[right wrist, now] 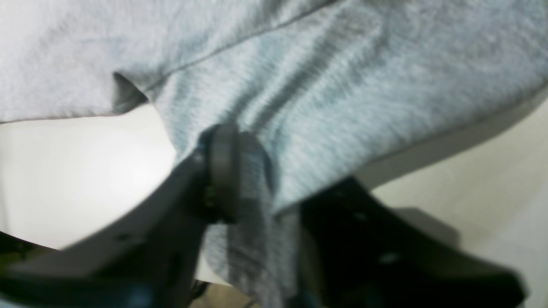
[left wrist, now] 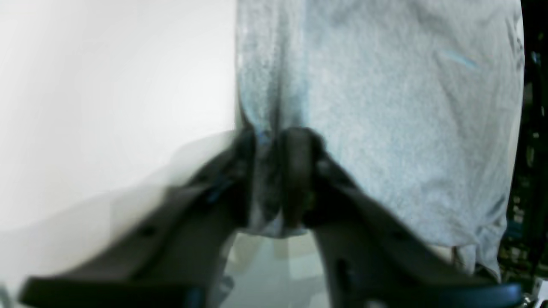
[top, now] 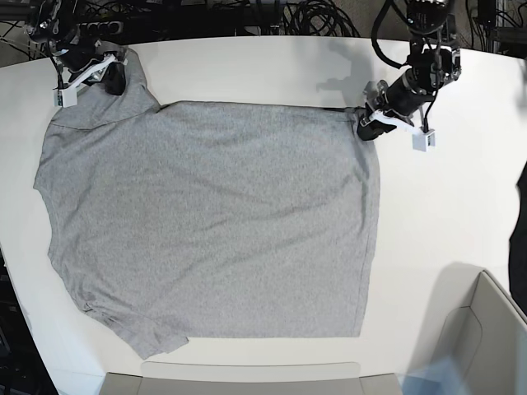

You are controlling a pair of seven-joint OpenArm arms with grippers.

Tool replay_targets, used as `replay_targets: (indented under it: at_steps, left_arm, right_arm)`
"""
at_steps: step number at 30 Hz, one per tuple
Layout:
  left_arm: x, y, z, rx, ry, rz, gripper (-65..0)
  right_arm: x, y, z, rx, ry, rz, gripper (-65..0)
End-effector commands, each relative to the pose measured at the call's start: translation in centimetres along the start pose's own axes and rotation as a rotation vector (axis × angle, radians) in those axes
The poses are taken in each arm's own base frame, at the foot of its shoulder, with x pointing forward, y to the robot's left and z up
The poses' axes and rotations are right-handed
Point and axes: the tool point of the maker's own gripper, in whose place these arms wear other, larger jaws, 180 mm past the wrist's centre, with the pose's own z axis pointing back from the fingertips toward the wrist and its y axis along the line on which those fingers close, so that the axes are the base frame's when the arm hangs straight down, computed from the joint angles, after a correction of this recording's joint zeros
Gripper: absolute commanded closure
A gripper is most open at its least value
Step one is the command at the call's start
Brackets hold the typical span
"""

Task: Fold the T-shirt properly
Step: 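Grasp the shirt's shoulder corners with the left and right grippers, then lift the shoulder edge and fold it over toward the hem with both grippers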

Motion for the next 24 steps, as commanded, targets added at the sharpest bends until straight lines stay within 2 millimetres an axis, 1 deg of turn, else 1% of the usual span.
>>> replay_targets:
  at_steps: [1,2,3,4,7,8,10,13,16,18,19,21,24]
  left_arm:
    - [-1.1,1.1,0.2,0.044,0.05,-0.005,-3.4]
    - [-1.0,1.1,0.2,0.045,0.047,-0.003,0.0]
    - [-0.8,1.2,0.2,0.047,0.042,-0.002,0.0]
    - [-0.7,1.2,0.3,0.047,0.041,-0.005,0.0]
    - [-0.2,1.2,0.5,0.048,0.027,-0.007,0.0]
    - [0.5,1.4,0.9,0.051,0.004,-0.007,0.0]
    - [1.8,1.7,1.7,0.055,-0.039,0.0,0.0]
    - [3.7,2.5,2.9,0.073,-0.093,0.005,0.0]
    - [4.3,3.0,3.4,0.085,-0.114,0.014,0.0]
    - [3.8,3.2,3.8,0.093,-0.107,0.009,0.0]
    - [3.8,3.2,4.3,0.098,-0.113,-0.002,0.0]
    - [4.1,3.9,6.1,0.121,-0.145,-0.006,0.0]
    - [4.6,4.4,8.3,0.153,-0.183,-0.023,0.0]
  right_arm:
    - [-0.4,-0.5,0.3,-0.023,0.032,0.014,-7.8]
    - [-0.3,-0.4,0.3,-0.022,0.03,0.016,-4.1]
    - [-0.2,-0.5,0.4,-0.024,0.029,0.016,-0.7]
    - [-0.3,-0.6,0.4,-0.028,0.03,0.014,0.0]
    - [-0.1,-0.9,0.7,-0.035,0.028,0.022,0.0]
    - [0.1,-1.2,0.9,-0.042,0.02,0.023,0.0]
    - [1.6,-2.1,1.9,-0.079,-0.029,0.027,0.0]
    - [4.1,-2.4,3.3,-0.108,-0.094,0.063,0.0]
    - [5.4,-2.7,4.5,-0.134,-0.128,0.089,0.0]
    - [5.5,-2.9,5.3,-0.15,-0.131,0.106,0.0]
    - [5.8,-2.7,5.8,-0.155,-0.137,0.121,0.0]
    - [5.9,-2.5,6.8,-0.167,-0.141,0.142,0.0]
    - [6.2,-1.6,8.0,-0.17,-0.153,0.176,0.0]
